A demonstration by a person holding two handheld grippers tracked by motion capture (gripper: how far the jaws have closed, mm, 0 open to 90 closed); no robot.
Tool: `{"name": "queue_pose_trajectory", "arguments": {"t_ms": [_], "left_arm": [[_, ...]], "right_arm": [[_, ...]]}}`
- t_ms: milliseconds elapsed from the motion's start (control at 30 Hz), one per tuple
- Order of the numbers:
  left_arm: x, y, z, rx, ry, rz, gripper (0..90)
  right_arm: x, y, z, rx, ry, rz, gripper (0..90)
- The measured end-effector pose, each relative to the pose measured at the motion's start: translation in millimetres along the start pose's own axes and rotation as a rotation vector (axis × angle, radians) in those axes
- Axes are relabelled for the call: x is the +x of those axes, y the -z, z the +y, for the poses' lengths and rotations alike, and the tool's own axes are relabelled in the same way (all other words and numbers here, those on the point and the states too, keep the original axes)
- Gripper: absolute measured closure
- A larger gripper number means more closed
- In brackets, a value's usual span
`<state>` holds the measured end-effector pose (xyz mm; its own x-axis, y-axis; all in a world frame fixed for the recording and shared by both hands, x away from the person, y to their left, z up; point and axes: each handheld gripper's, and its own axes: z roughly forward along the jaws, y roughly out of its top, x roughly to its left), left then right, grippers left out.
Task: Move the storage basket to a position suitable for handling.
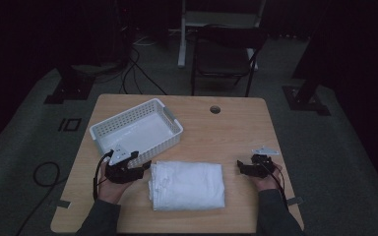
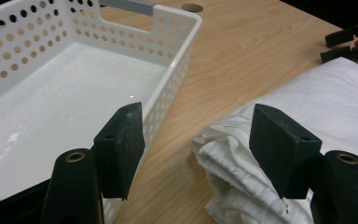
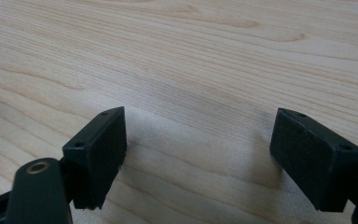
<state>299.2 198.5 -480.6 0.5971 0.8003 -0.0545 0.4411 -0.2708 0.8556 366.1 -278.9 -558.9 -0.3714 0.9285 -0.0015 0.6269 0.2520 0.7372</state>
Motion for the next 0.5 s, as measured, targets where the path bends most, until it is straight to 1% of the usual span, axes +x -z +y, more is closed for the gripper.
{"name": "queue_pose_trajectory", "arguments": {"t_ms": [167,267,500], "left_arm": [[-3.0,-2.2,-1.7,0.009,-0.004,-0.008,34.6],[-4.5,-4.6,-4.1,0.017,0.001,-0.014,34.3],[-10.1,-10.4,-5.9,0.033,-0.007,-0.02,34.2]], "right_arm": [[1.6,0.4,0.4,0.006,-0.011,-0.01,18.6],[2.8,0.9,2.0,0.023,-0.016,-0.017,18.9],[3.8,5.1,1.4,0.024,-0.016,-0.013,30.5]]}}
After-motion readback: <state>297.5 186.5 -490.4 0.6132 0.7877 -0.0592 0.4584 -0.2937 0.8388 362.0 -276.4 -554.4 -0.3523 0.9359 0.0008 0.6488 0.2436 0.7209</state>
